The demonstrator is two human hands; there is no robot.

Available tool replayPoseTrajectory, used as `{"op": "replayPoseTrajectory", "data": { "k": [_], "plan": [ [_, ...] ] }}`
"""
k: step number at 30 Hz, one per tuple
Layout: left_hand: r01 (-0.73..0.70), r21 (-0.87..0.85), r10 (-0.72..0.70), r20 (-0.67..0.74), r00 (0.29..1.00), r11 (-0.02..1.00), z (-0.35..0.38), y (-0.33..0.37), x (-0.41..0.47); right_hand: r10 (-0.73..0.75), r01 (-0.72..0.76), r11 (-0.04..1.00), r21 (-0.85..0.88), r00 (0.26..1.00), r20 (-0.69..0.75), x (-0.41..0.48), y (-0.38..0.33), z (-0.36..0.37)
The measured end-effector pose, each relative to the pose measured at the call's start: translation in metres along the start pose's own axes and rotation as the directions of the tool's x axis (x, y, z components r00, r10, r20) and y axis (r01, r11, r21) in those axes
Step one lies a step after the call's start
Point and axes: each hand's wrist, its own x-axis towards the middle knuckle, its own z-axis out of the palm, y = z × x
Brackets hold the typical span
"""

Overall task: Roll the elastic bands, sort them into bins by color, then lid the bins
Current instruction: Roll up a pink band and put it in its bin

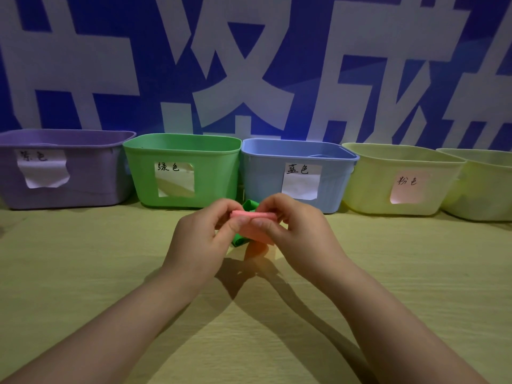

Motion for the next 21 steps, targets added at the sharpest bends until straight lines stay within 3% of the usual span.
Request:
{"op": "replayPoseTrajectory", "data": {
  "k": [3, 13, 21],
  "plan": [
    [0.022, -0.059, -0.019, 0.043, 0.999, 0.998, -0.0002, 0.0017, -0.0001, 0.012, -0.013, 0.999, 0.044, 1.0, 0.012, -0.0001, -0.0006, -0.0002],
    [-0.05, 0.017, 0.049, 0.02, 0.999, 0.999, -0.0025, -0.0008, 0.002, -0.028, 0.025, 0.998, 0.064, 0.999, 0.045, -0.0019, -0.0034, -0.0002],
    [-0.029, -0.059, 0.032, 0.037, 0.999, 0.998, -0.0005, -0.0006, 0.0012, -0.052, 0.052, 0.999, -0.013, 0.999, 0.011, -0.0002, -0.0014, -0.0017]
  ]
}}
